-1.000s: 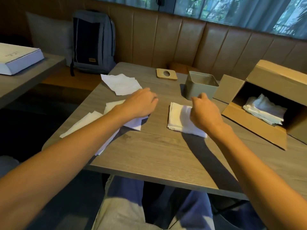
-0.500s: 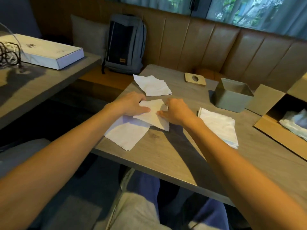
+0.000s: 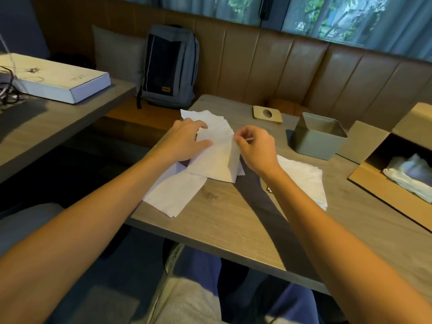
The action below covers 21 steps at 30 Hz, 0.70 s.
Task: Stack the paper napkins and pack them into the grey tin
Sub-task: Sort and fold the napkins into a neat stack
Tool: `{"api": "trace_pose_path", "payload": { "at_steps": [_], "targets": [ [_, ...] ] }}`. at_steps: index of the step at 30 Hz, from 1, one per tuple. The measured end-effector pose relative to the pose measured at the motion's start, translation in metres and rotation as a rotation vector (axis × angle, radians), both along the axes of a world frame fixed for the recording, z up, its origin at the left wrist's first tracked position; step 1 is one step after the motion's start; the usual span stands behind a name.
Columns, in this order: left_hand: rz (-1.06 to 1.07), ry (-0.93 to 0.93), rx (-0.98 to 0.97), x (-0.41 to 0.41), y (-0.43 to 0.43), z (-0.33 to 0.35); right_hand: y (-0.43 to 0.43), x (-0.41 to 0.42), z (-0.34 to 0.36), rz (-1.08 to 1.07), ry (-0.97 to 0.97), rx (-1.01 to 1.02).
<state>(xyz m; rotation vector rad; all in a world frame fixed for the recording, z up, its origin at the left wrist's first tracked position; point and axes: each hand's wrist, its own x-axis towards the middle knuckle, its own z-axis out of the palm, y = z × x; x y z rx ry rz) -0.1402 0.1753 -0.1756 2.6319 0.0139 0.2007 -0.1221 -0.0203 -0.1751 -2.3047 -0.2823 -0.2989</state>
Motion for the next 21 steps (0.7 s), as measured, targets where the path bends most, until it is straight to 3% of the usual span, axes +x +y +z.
{"api": "trace_pose_path", "payload": {
  "at_steps": [3, 7, 12, 21],
  "targets": [
    [-0.074, 0.078, -0.027, 0.002, -0.018, 0.015, -0.011, -0.006, 0.016, 0.005, -0.017, 0.178],
    [-0.127, 0.127, -0.553, 0.011, -0.046, 0.025, -0.037, -0.006, 0.031, -0.063, -0.081, 0.306],
    [-0.203, 0.122, -0.869, 0.014, -0.103, 0.03, -0.086, -0.009, 0.042, -0.182, -0.156, 0.279],
    [-0.292, 0.187, -0.659, 0.014, -0.16, -0.004, -0.155, -0.02, -0.005, -0.236, -0.062, -0.163]
  ]
}}
